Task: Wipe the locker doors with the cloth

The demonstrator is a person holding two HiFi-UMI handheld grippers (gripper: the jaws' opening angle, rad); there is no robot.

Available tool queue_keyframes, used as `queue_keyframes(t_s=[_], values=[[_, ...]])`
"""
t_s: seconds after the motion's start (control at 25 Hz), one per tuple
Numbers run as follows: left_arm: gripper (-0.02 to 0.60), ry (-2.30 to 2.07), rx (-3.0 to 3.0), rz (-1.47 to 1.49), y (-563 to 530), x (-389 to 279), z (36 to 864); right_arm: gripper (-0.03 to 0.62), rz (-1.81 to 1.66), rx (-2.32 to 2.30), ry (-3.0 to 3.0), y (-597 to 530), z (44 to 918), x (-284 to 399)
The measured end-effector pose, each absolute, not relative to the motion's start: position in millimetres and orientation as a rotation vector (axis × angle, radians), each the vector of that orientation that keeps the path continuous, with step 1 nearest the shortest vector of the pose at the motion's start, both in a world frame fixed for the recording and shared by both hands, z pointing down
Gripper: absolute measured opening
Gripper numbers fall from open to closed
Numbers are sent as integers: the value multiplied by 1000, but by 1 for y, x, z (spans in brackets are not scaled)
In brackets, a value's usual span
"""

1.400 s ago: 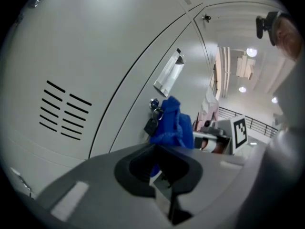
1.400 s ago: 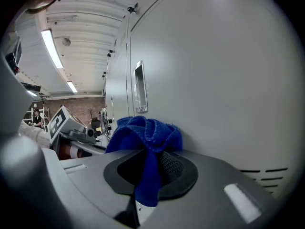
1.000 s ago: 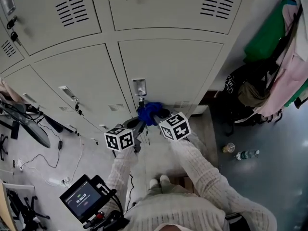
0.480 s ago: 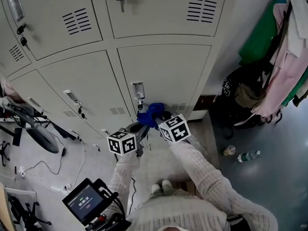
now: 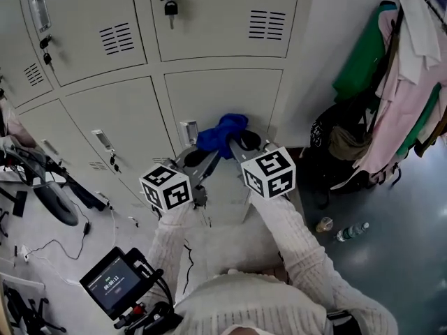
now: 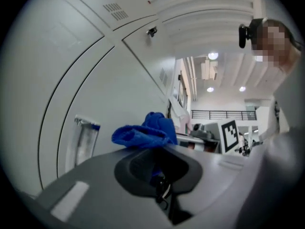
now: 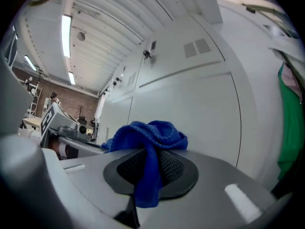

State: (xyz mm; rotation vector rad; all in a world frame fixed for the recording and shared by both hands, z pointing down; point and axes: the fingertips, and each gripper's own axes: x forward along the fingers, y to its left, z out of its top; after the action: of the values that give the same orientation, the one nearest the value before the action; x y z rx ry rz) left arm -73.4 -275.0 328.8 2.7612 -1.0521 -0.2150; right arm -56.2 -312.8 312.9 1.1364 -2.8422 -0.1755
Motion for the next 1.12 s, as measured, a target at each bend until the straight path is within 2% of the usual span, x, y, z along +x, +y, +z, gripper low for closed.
queue_keyframes(t_s=[0.36,1.12], values=[[6,-1175,2979,-348,-283,-76,216,55,-532,1198,-2921,-317,197,-54],[6,-1181,2954,-332,-313,-84,214,54,-510,1186,-2975,-341,196,-51]])
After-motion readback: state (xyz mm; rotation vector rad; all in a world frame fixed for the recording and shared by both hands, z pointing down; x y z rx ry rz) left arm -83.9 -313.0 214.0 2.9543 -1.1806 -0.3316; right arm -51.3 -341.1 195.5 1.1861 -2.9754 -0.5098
